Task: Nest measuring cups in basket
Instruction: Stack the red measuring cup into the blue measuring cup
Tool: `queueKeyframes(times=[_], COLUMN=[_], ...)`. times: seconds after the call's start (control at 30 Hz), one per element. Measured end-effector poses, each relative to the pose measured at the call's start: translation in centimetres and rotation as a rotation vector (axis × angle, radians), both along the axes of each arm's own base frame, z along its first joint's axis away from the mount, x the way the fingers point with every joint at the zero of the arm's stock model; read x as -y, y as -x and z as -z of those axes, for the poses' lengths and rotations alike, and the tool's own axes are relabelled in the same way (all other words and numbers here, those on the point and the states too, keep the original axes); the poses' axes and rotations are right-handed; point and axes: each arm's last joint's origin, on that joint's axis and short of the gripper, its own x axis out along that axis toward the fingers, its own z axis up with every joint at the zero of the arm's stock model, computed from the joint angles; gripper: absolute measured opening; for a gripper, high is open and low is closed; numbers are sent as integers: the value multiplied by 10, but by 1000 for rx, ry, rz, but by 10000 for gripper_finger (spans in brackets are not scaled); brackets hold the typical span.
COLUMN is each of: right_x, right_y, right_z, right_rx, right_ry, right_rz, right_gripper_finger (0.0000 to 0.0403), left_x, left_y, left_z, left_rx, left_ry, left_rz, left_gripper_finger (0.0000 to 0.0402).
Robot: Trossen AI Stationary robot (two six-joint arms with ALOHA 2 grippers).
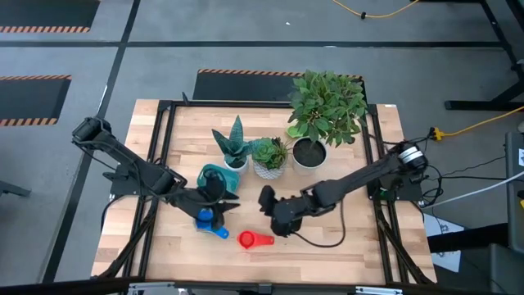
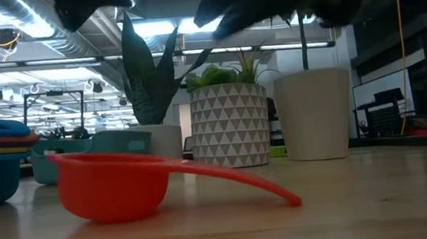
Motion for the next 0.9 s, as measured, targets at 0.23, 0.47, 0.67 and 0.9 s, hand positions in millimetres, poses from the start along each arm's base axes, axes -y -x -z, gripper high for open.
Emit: queueKeyframes(times=[0.23, 0.47, 0.67, 0.9], right_x=[-3, -5, -11, -16], right_y=[38, 78, 114, 146], right_z=[-30, -35, -23, 3], right_rx=[-39, -53, -12, -14], right_ry=[-143, -220, -231, -337], right_rz=[231, 477, 628, 759], right_gripper_finger=[117, 117, 117, 117], left_x=[21, 40, 47, 50], left_y=[-31, -67, -94, -103], left_z=[19, 20, 13, 18], left_rx=[62, -12, -182, -436], left_ry=[95, 133, 97, 101], left_rz=[103, 205, 242, 141], left_gripper_finger=[120, 119, 119, 119])
